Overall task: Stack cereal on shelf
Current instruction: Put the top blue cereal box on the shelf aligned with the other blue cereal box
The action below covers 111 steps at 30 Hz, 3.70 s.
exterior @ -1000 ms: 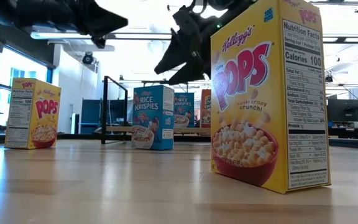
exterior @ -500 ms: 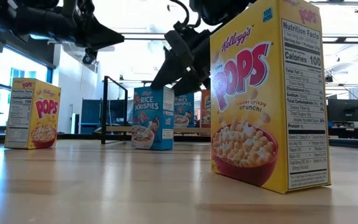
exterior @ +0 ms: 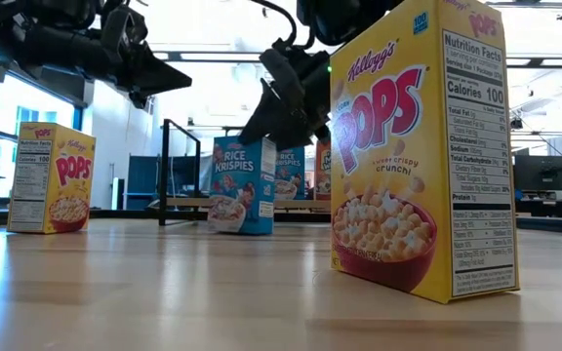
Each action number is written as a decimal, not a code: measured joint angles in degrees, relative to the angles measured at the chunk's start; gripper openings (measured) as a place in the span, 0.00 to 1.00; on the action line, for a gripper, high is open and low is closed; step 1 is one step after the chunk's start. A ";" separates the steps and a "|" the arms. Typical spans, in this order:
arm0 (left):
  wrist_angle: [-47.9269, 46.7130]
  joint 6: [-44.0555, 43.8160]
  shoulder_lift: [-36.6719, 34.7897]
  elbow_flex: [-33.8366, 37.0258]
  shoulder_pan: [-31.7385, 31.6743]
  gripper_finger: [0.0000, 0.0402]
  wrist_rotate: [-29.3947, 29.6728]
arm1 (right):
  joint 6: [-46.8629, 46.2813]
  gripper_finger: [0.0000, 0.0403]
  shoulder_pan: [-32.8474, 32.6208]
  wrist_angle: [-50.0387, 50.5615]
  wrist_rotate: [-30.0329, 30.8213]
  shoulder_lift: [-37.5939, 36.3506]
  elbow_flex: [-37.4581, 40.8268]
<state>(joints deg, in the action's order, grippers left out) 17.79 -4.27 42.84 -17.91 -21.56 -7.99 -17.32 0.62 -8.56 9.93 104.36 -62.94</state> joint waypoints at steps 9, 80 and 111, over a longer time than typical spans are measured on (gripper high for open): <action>0.17 0.37 -0.02 0.00 -1.59 0.00 -0.31 | 0.74 0.48 0.15 0.06 -1.59 0.00 0.00; 3.05 -0.12 -0.28 -0.04 -8.09 0.00 -8.11 | 34.33 0.59 26.03 33.00 -9.27 2.36 -26.11; 2.55 -0.16 -0.28 -0.07 -8.09 0.00 -8.11 | 22.16 0.04 24.81 52.05 -1.07 2.23 -29.86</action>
<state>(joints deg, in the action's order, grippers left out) 20.34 -4.43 42.57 -17.98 -29.65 -16.10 4.84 25.43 43.49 8.86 106.58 -92.79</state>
